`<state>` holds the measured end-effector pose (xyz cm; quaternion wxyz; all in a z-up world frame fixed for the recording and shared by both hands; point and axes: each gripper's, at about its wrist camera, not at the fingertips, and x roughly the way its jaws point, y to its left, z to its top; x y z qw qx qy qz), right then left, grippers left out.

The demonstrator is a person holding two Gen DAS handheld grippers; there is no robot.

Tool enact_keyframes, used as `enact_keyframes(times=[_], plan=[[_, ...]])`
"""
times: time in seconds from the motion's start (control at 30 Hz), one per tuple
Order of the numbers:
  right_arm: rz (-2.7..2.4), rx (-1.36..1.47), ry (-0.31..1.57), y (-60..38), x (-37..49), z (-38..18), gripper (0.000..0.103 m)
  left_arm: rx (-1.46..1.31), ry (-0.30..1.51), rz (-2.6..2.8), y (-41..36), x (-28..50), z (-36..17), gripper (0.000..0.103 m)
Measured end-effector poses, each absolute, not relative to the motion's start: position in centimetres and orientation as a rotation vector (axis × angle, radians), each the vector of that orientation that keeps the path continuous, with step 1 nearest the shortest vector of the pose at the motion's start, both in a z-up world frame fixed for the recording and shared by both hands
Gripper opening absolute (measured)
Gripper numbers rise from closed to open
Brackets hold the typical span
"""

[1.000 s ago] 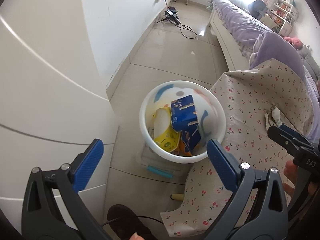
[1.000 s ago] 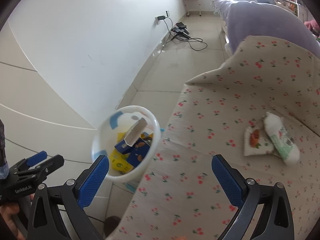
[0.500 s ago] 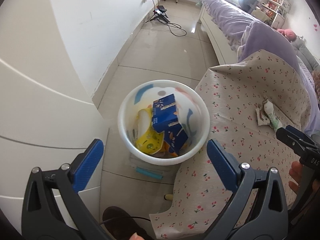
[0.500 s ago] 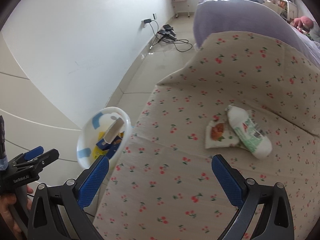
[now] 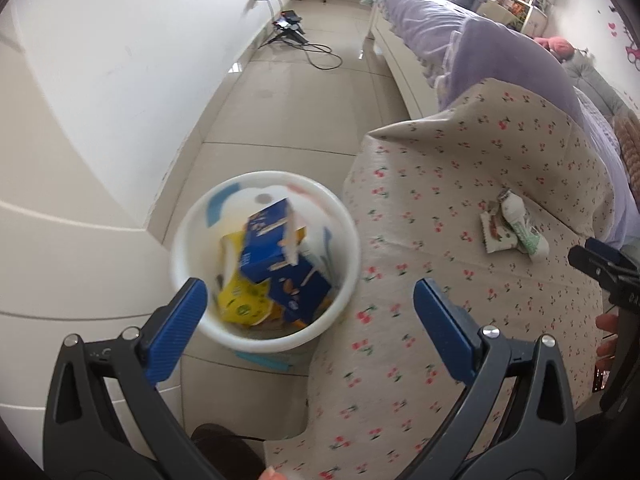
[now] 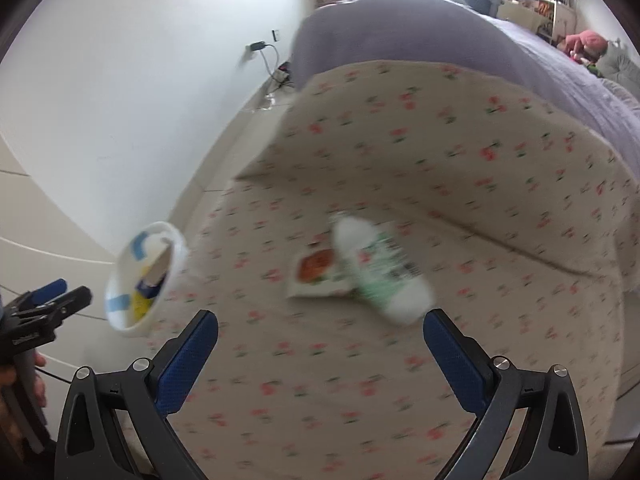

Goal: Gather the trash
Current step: 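Move the right gripper to the white AD bottle on the bench, then grasp the white AD bottle with the right gripper and lift it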

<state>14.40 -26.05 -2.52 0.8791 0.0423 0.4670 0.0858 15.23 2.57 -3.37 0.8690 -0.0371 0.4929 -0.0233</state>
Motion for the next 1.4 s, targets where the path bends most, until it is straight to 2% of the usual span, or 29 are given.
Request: enact_keyframes(times=[0.17, 0.43, 0.6, 0.63, 0.77, 1.0, 1.07, 1.3, 1.33, 1.4], plan=[[0.212, 0.101, 1.084, -28.4, 16.9, -4.6, 0.103, -0.050, 1.032, -0.066, 0.4, 16.4, -3.7, 0.102], [0.216, 0.115, 1.161, -28.4, 20.5, -7.7, 0.103, -0.033, 1.049, -0.073, -1.7, 17.9, -4.6, 0.102], [0.218, 0.126, 1.190, -28.0, 22.2, -8.9, 0.095, -0.032, 1.041, -0.070, -2.4, 18.6, -4.5, 0.102], [0.210, 0.135, 1.192, -28.1, 22.5, -9.1, 0.091, -0.034, 1.039, -0.070, -2.5, 18.7, -4.5, 0.102], [0.201, 0.193, 1.210, -29.1, 23.1, -9.9, 0.066, -0.037, 1.046, -0.082, -3.3, 19.0, -4.6, 0.102], [0.199, 0.252, 1.170, -31.4, 21.3, -8.6, 0.053, -0.043, 1.076, -0.144, -6.0, 19.5, -5.5, 0.102], [0.203, 0.282, 1.154, -32.5, 20.3, -7.7, 0.015, -0.044, 1.079, -0.163, -7.2, 19.8, -5.8, 0.102], [0.187, 0.336, 1.101, -34.9, 17.6, -5.9, 0.017, -0.081, 1.088, -0.203, -11.3, 20.6, -6.4, 0.102], [0.187, 0.342, 1.094, -35.0, 17.4, -5.7, 0.022, -0.100, 1.091, -0.200, -11.4, 20.7, -6.4, 0.102], [0.204, 0.358, 1.096, -34.9, 17.0, -5.3, 0.047, -0.125, 1.092, -0.190, -11.5, 20.8, -6.2, 0.102]])
